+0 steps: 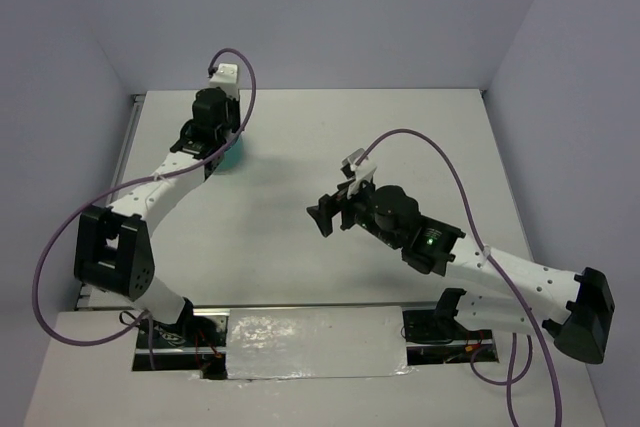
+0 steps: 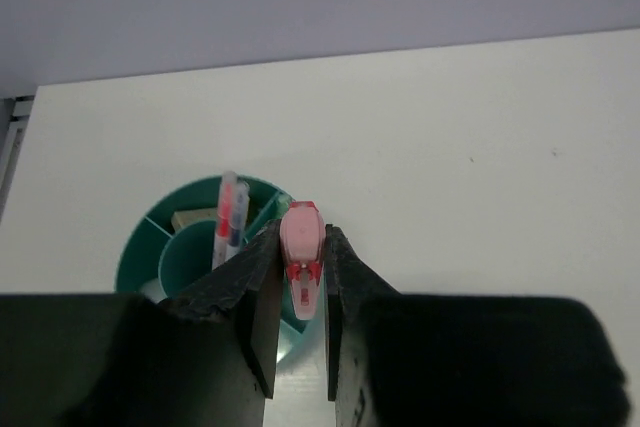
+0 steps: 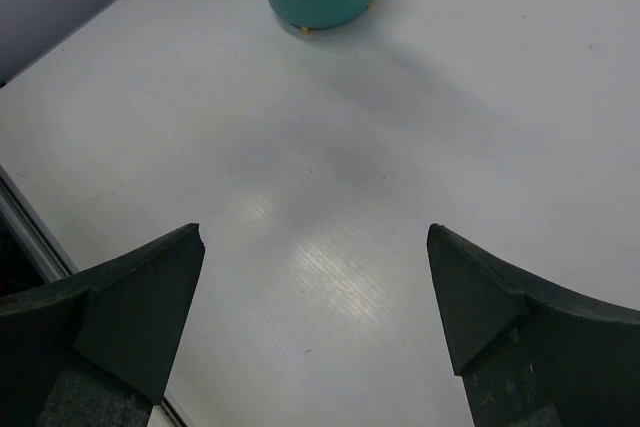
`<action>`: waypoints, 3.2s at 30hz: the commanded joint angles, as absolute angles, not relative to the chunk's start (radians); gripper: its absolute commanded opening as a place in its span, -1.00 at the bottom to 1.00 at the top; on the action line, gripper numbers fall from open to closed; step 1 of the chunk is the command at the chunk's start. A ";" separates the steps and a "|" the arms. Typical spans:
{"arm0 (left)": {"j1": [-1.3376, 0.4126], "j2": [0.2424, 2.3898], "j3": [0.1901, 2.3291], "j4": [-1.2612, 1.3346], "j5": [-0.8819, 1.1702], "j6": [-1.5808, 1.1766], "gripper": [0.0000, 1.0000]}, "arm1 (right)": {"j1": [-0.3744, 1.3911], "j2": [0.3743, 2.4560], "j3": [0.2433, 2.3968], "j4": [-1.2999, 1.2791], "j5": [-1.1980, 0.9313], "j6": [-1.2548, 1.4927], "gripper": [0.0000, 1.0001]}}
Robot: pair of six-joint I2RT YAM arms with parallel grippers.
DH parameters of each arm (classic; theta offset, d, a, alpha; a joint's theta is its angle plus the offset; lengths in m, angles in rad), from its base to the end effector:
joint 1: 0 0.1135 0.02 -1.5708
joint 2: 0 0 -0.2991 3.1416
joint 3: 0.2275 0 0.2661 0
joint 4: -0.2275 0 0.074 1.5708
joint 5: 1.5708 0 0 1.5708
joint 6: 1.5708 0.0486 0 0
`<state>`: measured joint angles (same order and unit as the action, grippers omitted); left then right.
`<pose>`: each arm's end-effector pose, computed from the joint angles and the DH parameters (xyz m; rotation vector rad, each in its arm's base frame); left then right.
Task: Sort the stationery into containers
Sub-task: Place the stationery in the storage box, then pick up the stapler from the center of the board.
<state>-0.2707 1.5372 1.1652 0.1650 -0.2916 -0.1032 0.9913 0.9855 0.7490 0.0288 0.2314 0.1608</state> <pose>0.3807 -0.0912 0.3493 -0.0617 1.7679 -0.0116 0.1405 0.1943 0.3354 -0.5734 1.7230 0.6227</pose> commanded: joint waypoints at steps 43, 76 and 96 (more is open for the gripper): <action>-0.218 1.625 1.190 0.335 -0.345 -0.047 0.48 | 0.786 1.006 0.759 -0.049 0.164 0.224 1.00; -0.256 0.853 0.945 -0.471 0.152 -0.380 0.99 | 0.305 1.595 0.916 -0.334 0.061 0.190 0.25; -0.417 0.926 0.955 -0.069 0.432 -0.782 0.99 | 0.535 0.841 0.592 0.132 -0.502 0.264 -1.00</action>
